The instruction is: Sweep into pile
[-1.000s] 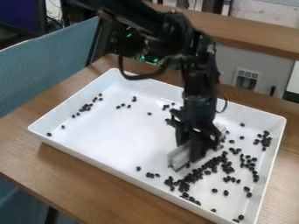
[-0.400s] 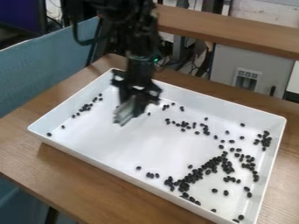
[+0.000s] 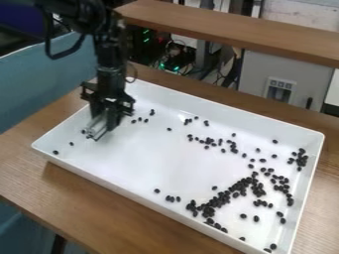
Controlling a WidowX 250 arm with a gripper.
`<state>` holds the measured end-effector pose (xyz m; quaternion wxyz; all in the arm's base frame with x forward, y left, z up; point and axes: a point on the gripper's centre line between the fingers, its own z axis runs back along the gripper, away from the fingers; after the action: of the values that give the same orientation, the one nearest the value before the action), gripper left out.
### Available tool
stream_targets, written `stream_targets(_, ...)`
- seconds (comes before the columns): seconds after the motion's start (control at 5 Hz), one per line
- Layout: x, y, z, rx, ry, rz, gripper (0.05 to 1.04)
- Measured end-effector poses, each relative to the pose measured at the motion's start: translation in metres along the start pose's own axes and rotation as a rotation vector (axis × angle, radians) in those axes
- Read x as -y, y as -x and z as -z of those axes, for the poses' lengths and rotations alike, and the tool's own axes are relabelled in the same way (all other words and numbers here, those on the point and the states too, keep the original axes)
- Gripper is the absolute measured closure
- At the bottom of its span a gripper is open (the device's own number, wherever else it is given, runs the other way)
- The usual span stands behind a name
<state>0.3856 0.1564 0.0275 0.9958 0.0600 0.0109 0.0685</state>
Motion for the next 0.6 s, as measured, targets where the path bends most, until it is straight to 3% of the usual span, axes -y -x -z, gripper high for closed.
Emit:
stream_targets(0.2, -0.013, -0.005, 0.007, -0.002, 0.001, -0.006, 0.692)
stream_targets(0.6, -0.002, -0.013, 0.011, 0.012, 0.034, 0.075, 0.692)
